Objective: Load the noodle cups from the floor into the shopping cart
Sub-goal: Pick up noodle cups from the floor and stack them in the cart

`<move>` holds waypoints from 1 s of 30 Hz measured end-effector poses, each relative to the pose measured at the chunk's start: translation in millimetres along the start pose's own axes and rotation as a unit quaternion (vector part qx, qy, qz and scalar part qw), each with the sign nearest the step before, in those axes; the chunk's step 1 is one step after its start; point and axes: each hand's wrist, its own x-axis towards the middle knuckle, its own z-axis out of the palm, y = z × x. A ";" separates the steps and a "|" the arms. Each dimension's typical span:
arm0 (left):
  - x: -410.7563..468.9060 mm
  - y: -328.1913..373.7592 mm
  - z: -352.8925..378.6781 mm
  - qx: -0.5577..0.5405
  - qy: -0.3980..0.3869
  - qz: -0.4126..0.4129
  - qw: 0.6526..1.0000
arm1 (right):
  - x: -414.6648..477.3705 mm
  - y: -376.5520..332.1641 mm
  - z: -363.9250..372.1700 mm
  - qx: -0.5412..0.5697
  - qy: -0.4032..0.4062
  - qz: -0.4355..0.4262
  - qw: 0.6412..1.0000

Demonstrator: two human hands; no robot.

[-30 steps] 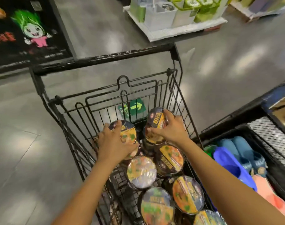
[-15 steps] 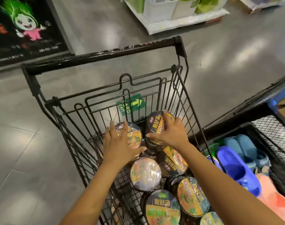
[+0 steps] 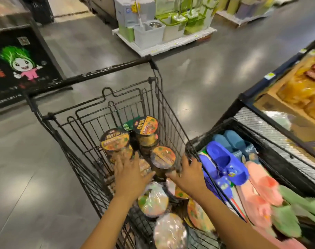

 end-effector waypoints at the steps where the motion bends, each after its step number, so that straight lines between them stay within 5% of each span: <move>1: -14.1 12.7 7.9 0.014 -0.013 0.011 1.000 | -15.4 17.0 0.9 -0.011 -0.010 -0.004 1.000; 8: -109.6 101.5 64.5 0.100 -0.083 0.137 0.982 | -126.9 112.2 -12.8 -0.035 -0.021 0.051 0.998; 15: -185.5 145.4 105.1 0.175 -0.136 0.294 0.930 | -255.7 176.8 -5.5 0.027 0.057 0.188 0.980; 30: -335.5 115.1 142.4 0.285 -0.249 0.581 0.720 | -519.9 97.6 83.2 0.153 0.079 0.565 0.807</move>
